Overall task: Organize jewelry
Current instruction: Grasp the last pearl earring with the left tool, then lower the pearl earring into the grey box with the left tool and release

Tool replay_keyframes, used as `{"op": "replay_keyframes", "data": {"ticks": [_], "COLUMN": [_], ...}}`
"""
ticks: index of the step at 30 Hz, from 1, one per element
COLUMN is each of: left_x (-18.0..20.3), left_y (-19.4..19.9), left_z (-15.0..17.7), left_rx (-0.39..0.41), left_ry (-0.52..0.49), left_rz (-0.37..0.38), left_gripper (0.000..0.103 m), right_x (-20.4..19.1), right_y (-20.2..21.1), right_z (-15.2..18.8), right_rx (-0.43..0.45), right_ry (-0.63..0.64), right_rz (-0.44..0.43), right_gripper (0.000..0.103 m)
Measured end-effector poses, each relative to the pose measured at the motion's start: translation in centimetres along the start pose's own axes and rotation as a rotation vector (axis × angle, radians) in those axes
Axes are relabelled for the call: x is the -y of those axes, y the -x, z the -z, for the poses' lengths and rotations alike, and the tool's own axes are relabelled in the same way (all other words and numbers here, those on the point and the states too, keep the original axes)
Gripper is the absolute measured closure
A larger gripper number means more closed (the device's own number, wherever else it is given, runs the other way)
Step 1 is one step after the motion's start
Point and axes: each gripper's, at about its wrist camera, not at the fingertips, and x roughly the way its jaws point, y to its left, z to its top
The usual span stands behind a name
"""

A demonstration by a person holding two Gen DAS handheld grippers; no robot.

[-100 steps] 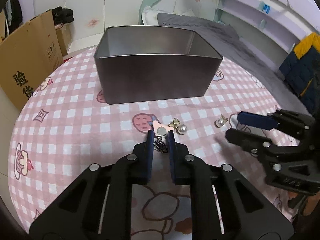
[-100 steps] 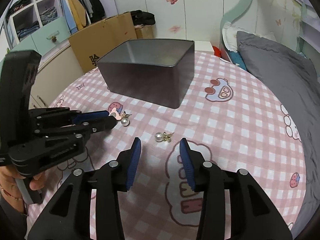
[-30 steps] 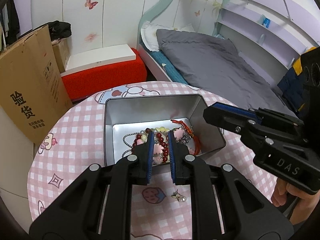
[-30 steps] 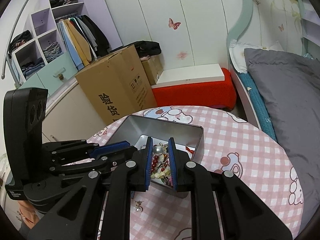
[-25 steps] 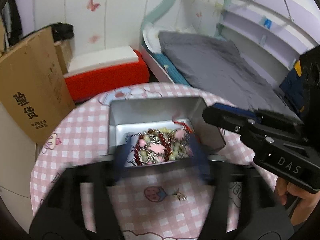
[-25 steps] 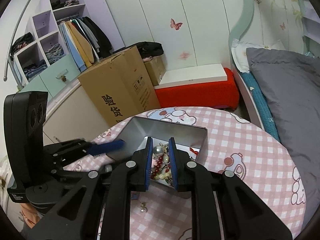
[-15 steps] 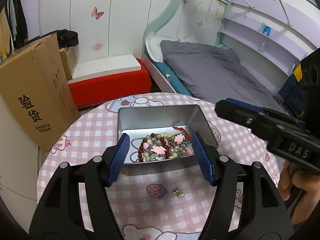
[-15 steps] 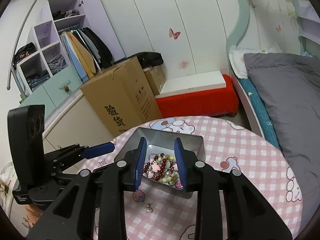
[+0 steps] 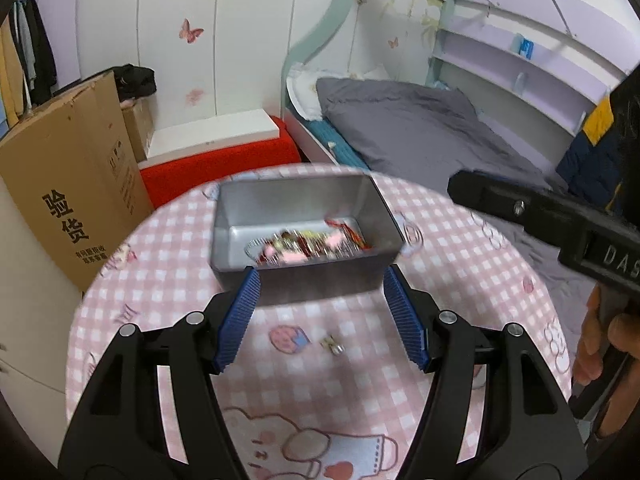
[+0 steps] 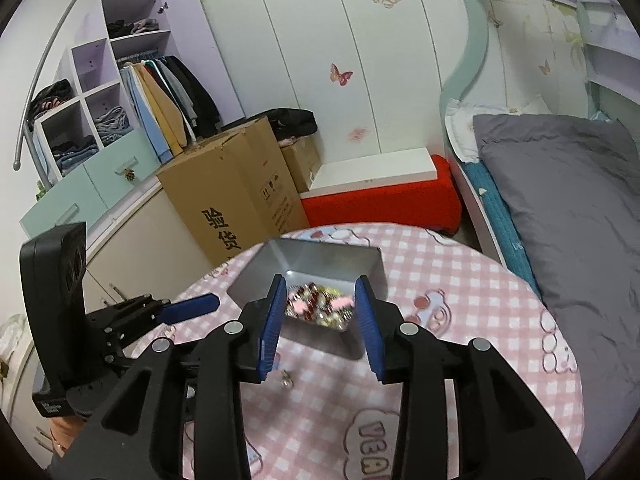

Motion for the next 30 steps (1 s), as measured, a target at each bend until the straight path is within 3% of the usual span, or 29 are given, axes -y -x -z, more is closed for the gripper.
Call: {"op": "replay_keyframes", "data": {"ticks": [5,15,22,27,30], "left_x": [0.7,1.5,0.8,0.7,0.5], "left_y": [-1.9,-4.5,-5.5,-5.7,-5.4], "left_z": [2.0,4.0,4.4,4.5,4.5], "left_rx": [-0.067,-0.149,-0.172,-0.17,-0.172], "left_ry": [-0.01,-0.032,-0.022,-0.048,-0.049], "left_rz": [0.02,0.016,0.013,0.003,0.014], "left_gripper": [0.039,0.064,0.068,0.089,0.089], "right_x": [1.2,2.3,2.4,2.2,2.2], "right_y": [0.0,-0.3,-1.2,-1.7,-1.9], "right_z": [1.4,2.4,2.2,1.8,1.6], "right_rx": [-0.024,-0.048,-0.058,-0.06,-0.059], "right_ry": [-0.029,-0.052,-0.049,-0.049,-0.047], "right_rz": [0.013,0.024,0.026,0.027,0.027], "right_gripper": [0.068,0.067,0.066,0.066,0.066]}}
